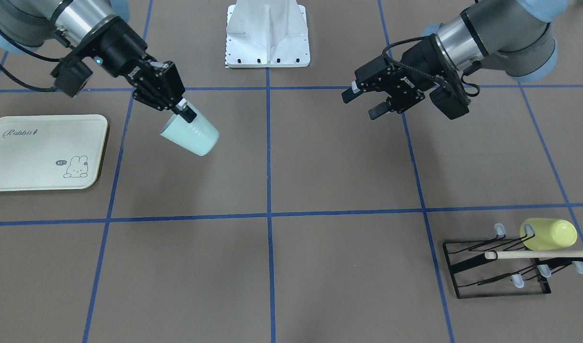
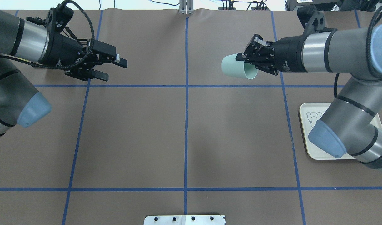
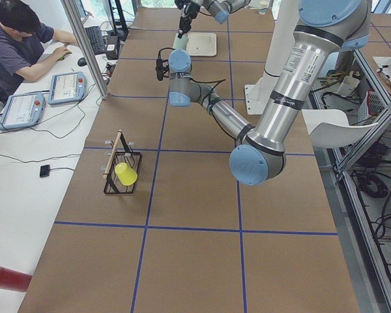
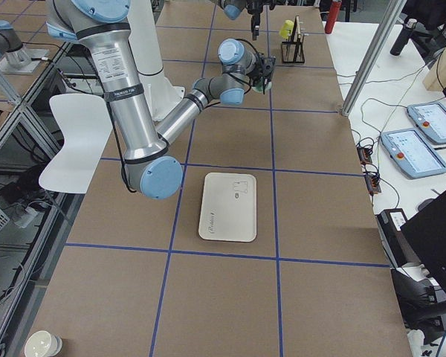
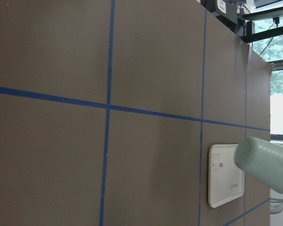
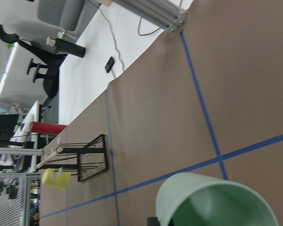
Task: Left arm grabs green cup and hands to right arm on tray
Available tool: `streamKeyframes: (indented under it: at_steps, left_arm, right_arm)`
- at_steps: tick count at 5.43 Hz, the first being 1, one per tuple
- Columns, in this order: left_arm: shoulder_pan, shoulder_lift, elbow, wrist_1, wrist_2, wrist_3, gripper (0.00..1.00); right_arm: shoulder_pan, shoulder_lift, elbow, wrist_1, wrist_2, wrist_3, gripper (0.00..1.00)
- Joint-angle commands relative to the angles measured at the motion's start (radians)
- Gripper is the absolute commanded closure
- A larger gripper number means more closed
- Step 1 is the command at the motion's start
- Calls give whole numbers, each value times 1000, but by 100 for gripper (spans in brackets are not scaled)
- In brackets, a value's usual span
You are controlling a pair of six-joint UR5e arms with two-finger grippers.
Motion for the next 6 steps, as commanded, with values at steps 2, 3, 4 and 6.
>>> streamKeyframes:
  at_steps: [2, 3, 4, 6]
  left_arm:
    - [-141, 94, -11, 348, 2, 548, 0]
    - [-198, 131, -16, 459, 9, 778, 0]
    - [-288, 206, -11, 497, 9, 993, 0]
    - [-435, 280, 42, 675, 17, 1404, 0]
  right_arm:
    - [64, -5, 167, -633, 52, -412, 100]
    - [67, -64, 196, -701, 50, -545, 100]
    - [64, -136, 197, -702, 45, -633, 100]
    - [60, -335, 178, -690, -57, -880, 100]
